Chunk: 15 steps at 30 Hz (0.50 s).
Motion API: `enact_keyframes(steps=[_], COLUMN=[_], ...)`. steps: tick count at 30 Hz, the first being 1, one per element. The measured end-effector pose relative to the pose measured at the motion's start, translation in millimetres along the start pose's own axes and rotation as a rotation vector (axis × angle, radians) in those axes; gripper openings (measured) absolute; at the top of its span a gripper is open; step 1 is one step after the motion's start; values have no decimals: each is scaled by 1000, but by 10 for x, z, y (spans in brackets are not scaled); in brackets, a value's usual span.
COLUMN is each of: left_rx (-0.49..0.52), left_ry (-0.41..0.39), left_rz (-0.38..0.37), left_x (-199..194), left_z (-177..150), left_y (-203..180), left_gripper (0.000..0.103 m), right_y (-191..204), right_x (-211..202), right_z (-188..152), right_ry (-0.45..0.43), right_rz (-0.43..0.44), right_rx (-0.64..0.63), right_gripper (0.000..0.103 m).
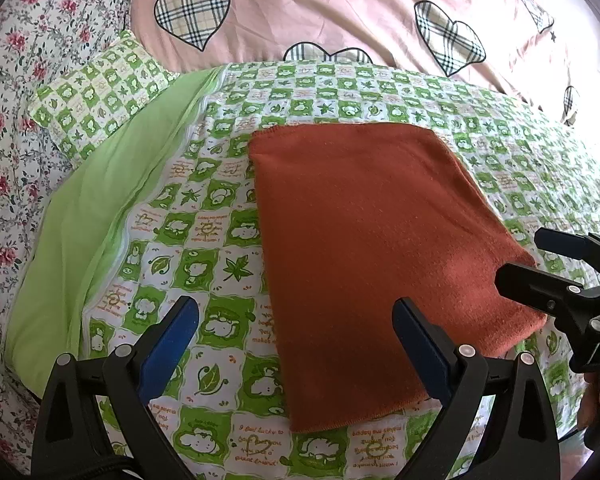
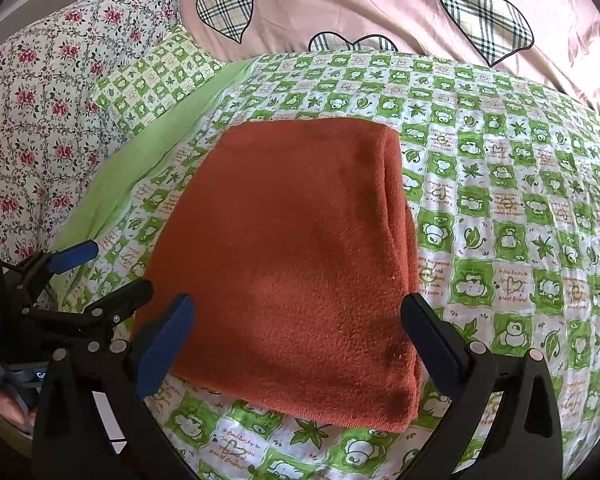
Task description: Fold small clothes
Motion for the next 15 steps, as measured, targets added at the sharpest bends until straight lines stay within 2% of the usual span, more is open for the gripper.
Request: enact_keyframes(steps=[15], left_rx=[-7], left_ry=[-8], left_rz=[4], left_x=[-16], left_z=[8], left_y=[7], left_gripper=[98], right_y=[33], right_x=[20], right_z=[8], right_ry=[4], right_rz=[5], right_rx=[-10], right_gripper=[102])
Point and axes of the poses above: each gripper's, at about its wrist camera, not at the fingertips, and x roughly the way its jaws point, y to its left, z to its top, the point moved 1 cm from there along x, roughly the way its jaws point, and after that the axes turned 10 degrees about -z, right-handed, at the moved point
